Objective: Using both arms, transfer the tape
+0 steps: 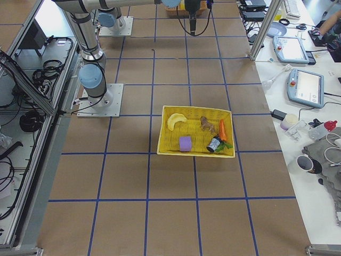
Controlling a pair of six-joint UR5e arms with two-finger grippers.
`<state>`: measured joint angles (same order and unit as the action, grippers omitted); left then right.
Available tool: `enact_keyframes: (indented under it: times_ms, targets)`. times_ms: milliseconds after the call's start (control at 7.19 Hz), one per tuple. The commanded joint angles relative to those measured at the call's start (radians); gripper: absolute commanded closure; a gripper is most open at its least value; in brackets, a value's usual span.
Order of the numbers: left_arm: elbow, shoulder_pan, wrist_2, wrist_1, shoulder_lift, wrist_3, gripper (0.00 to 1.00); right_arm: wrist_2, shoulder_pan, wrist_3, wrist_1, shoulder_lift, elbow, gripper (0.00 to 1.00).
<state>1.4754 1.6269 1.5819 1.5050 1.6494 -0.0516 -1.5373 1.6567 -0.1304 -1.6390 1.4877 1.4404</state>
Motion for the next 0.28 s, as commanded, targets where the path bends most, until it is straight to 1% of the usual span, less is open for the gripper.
enact_keyframes:
  times_ms: [0, 139]
  targets:
    - [0.002, 0.001, 0.0, 0.0, -0.004, -0.001, 0.0, -0.001, 0.0, 0.0, 0.001, 0.0, 0.0, 0.0]
    - [0.002, 0.001, 0.0, 0.0, -0.003, -0.001, 0.0, -0.007, 0.0, 0.002, -0.001, 0.0, 0.0, 0.0]
